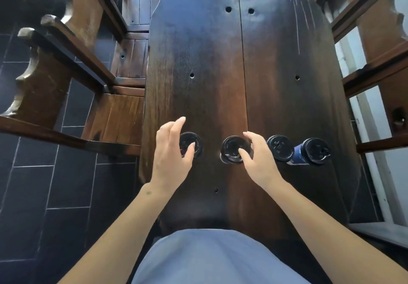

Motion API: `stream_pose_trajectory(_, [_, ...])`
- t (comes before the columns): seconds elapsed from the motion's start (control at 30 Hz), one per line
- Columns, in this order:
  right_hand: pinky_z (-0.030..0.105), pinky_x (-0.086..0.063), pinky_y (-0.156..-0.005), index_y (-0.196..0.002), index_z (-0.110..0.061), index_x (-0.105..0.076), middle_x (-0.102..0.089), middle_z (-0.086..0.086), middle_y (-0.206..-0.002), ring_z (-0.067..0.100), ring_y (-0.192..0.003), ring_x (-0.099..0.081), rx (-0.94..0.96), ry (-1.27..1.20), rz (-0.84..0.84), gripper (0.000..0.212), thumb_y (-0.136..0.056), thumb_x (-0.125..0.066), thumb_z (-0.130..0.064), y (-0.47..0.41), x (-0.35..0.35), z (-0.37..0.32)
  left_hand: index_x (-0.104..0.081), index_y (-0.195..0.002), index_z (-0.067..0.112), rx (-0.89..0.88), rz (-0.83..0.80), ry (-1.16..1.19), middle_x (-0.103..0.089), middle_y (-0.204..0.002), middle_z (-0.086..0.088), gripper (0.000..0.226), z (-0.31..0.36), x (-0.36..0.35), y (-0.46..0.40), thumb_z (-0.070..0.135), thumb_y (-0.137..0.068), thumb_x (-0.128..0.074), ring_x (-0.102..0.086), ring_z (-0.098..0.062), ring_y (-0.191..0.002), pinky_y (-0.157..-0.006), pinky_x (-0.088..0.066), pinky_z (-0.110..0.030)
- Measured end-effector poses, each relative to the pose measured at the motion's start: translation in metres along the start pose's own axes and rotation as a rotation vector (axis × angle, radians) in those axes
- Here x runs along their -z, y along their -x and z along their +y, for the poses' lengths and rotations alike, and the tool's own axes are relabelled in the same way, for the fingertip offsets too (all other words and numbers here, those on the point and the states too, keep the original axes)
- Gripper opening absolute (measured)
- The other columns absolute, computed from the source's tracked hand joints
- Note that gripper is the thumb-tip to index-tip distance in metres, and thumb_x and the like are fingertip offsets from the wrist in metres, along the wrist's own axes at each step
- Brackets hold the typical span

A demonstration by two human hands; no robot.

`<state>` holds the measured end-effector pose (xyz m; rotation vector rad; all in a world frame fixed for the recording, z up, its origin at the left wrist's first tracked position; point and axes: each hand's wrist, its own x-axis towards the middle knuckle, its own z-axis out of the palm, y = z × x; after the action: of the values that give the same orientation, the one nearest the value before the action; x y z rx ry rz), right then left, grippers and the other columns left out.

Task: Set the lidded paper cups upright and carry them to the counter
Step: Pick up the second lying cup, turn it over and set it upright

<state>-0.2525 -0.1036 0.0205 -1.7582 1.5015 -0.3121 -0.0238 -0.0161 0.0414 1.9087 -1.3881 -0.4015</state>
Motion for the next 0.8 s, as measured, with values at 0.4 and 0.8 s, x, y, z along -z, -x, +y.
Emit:
stream_pose_trajectory(0.4, [0.044, -0.039, -0.118, -0.151, -0.028, -0.042, -0.048, -0.001, -0.155, 0.021, -0.144, -0.044, -0.343, -0.312, -0.163, 0.045, -0.107, -0.045, -0.035, -0.035, -0.017, 0.023, -0.022, -0.16, 0.044, 0.444, -0.618, 0.027, -0.054, -0.143, -0.005, 0.099, 0.026, -0.095, 0.002, 0.035, -0.084, -0.086, -0.069, -0.026, -0.109, -0.095, -0.061, -0.05])
stream_pose_trajectory(0.8, [0.029, -0.053, -0.084, -0.125, -0.017, -0.06, -0.064, -0.001, -0.115, 0.014, -0.099, -0.06, -0.115, 0.029, -0.093, 0.039, -0.108, -0.033, -0.041, -0.072, -0.037, 0.017, -0.045, -0.153, 0.032, 0.366, -0.679, 0.111, -0.06, -0.145, 0.006, 0.081, 0.02, -0.104, -0.017, 0.024, -0.084, -0.087, -0.065, -0.016, -0.121, -0.112, -0.049, -0.039])
